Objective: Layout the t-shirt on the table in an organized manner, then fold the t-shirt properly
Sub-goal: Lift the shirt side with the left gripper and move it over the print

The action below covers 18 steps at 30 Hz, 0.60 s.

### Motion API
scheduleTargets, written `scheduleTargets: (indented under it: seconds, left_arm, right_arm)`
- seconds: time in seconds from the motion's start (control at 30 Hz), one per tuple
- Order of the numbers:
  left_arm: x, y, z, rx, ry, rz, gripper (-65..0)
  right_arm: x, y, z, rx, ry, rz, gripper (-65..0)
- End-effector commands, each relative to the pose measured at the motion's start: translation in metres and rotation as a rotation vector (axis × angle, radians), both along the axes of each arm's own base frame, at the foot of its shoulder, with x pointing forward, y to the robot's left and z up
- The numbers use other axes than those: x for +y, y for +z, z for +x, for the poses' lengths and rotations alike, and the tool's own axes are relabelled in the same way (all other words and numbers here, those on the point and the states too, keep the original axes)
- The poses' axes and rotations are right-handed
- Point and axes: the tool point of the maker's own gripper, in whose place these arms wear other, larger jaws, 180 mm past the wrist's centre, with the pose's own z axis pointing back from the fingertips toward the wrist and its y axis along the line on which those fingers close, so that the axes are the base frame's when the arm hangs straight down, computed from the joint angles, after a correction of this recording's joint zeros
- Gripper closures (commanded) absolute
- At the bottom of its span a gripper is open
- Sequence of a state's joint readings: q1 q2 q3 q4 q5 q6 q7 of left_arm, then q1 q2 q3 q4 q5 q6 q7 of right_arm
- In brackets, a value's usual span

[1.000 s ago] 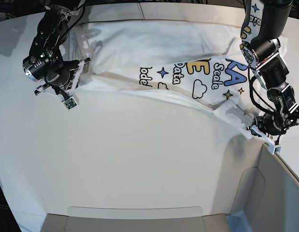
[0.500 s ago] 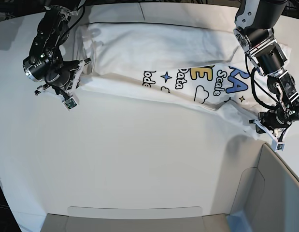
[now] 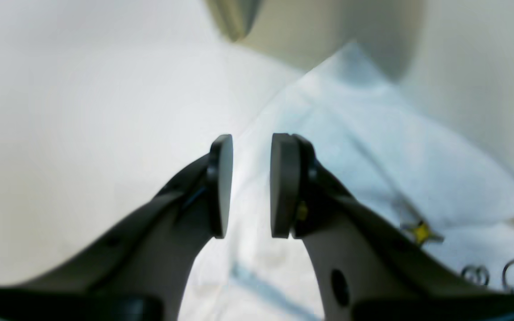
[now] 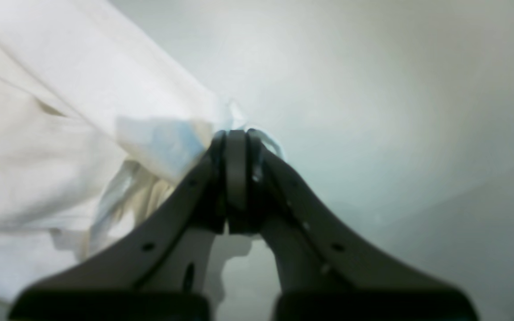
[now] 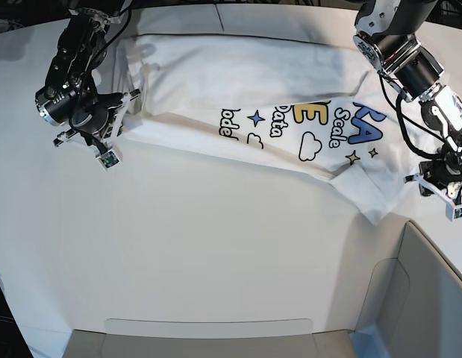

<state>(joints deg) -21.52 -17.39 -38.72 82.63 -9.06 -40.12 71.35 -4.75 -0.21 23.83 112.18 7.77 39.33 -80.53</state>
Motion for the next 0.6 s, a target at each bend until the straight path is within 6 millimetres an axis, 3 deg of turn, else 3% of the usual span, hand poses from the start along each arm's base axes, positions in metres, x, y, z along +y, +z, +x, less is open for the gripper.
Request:
scheduleTargets:
  seconds: [0.0, 0.07, 0.1, 0.17, 0.3, 0.57]
  left_arm:
    - [0.008, 0.012, 0.0, -0.012, 0.026, -0.001, -16.3]
    - [0.005, -0.003, -0.019, 0.085, 0.053, -0.05, -16.7]
    - [0.005, -0.003, -0.018, 0.078, 0.06, -0.06, -17.8]
    - [-0.007, 0.0, -0.008, 0.035, 0.056, -0.11, -22.1]
    - [-0.024, -0.01, -0.007, -0.026, 0.075, -0.241, -30.1]
    - [-0.089, -0.037, 0.017, -0.164, 0.005, -0.704, -29.8]
  right_arm:
    - [0.0, 0.004, 0.006, -0.022, 0.013, -0.001, 0.0]
    - [-0.001, -0.004, 0.004, 0.008, 0.012, 0.006, 0.0]
    - [0.0, -0.008, 0.003, 0.022, 0.011, 0.011, 0.0]
    - [0.0, -0.014, 0.002, 0.043, 0.01, 0.018, 0.0]
    - [0.001, -0.015, 0.003, 0.042, 0.01, 0.022, 0.0]
    - [0.0, -0.014, 0.003, 0.041, 0.01, 0.018, 0.0]
